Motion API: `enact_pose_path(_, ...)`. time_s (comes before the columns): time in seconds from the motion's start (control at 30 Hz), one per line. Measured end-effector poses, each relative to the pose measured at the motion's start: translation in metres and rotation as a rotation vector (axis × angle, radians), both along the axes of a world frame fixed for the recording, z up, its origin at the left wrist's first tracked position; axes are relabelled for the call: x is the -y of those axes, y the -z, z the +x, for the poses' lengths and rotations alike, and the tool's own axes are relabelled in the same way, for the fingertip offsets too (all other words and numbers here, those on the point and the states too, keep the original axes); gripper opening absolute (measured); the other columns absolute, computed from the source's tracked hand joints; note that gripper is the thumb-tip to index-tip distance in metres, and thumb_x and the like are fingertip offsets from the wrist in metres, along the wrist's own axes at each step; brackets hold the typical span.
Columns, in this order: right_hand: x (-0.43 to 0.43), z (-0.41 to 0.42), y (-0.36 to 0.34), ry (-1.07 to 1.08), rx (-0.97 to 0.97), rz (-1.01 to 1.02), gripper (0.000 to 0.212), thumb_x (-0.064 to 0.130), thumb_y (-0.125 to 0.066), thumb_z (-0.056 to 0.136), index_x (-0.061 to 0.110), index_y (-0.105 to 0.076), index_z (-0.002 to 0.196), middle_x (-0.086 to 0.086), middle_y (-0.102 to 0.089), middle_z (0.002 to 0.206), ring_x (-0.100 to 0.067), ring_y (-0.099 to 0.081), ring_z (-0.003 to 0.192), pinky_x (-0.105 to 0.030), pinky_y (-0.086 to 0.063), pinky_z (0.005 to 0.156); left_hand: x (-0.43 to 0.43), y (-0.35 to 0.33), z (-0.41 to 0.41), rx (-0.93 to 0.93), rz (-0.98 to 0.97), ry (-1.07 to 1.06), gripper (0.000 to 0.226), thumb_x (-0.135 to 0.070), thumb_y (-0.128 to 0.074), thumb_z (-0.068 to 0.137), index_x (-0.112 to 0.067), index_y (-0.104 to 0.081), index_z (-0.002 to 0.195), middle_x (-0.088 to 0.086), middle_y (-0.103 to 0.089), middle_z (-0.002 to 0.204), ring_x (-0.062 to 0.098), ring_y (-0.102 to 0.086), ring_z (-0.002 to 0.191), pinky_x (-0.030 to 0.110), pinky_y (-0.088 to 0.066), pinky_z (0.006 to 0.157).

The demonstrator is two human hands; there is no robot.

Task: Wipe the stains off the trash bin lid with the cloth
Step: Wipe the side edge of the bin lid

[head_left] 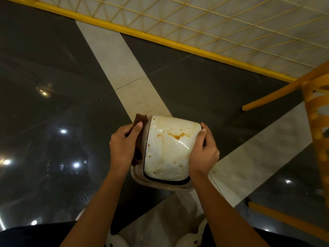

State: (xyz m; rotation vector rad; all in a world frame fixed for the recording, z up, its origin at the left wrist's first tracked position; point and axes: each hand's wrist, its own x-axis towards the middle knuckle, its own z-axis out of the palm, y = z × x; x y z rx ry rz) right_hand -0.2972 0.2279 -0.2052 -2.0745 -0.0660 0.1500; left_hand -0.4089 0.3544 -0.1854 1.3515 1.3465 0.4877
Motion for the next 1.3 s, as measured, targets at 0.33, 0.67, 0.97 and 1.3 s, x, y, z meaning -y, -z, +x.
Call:
enact_pose_path(0.33, 0.001, 0.001, 0.001, 0.004, -0.005, -0.011, 0.030, 0.032, -0.042, 0.097, 0.026, -0.061, 0.119, 0.008, -0.063, 0.119, -0.002, -0.056, 0.099, -0.008, -0.040, 0.075, -0.004, -0.006, 0.017, 0.035, 0.082, 0.056, 0.028, -0.024, -0.061, 0.087, -0.020, -0.064, 0.115, -0.018, -0.063, 0.096, -0.010, -0.056, 0.085, 0.003, -0.044, 0.076)
enact_pose_path(0.67, 0.002, 0.001, 0.001, -0.005, 0.010, -0.019, 0.031, 0.032, -0.042, 0.097, 0.024, -0.061, 0.120, 0.006, -0.063, 0.121, -0.003, -0.056, 0.101, -0.008, -0.042, 0.077, 0.001, -0.007, 0.011, -0.002, 0.046, -0.004, 0.029, -0.024, -0.062, 0.086, -0.020, -0.064, 0.115, -0.015, -0.062, 0.097, -0.003, -0.057, 0.089, 0.004, -0.042, 0.073)
enact_pose_path(0.97, 0.001, 0.001, -0.001, 0.002, 0.031, -0.019, 0.034, 0.036, -0.039, 0.095, 0.025, -0.061, 0.119, 0.005, -0.064, 0.118, -0.011, -0.061, 0.101, -0.019, -0.048, 0.080, 0.024, 0.005, -0.012, -0.027, -0.045, -0.110, 0.027, -0.028, -0.063, 0.086, -0.024, -0.066, 0.113, -0.011, -0.068, 0.098, 0.000, -0.061, 0.088, 0.028, -0.050, 0.089)
enact_pose_path(1.3, 0.000, 0.000, -0.002, 0.001, 0.027, -0.026, 0.035, 0.035, -0.040, 0.096, 0.024, -0.061, 0.121, 0.005, -0.064, 0.119, -0.011, -0.060, 0.104, -0.026, -0.049, 0.086, 0.051, 0.008, -0.019, -0.011, 0.056, -0.189, 0.026, -0.024, -0.059, 0.089, -0.025, -0.061, 0.114, -0.010, -0.067, 0.100, -0.005, -0.059, 0.085, 0.020, -0.049, 0.087)
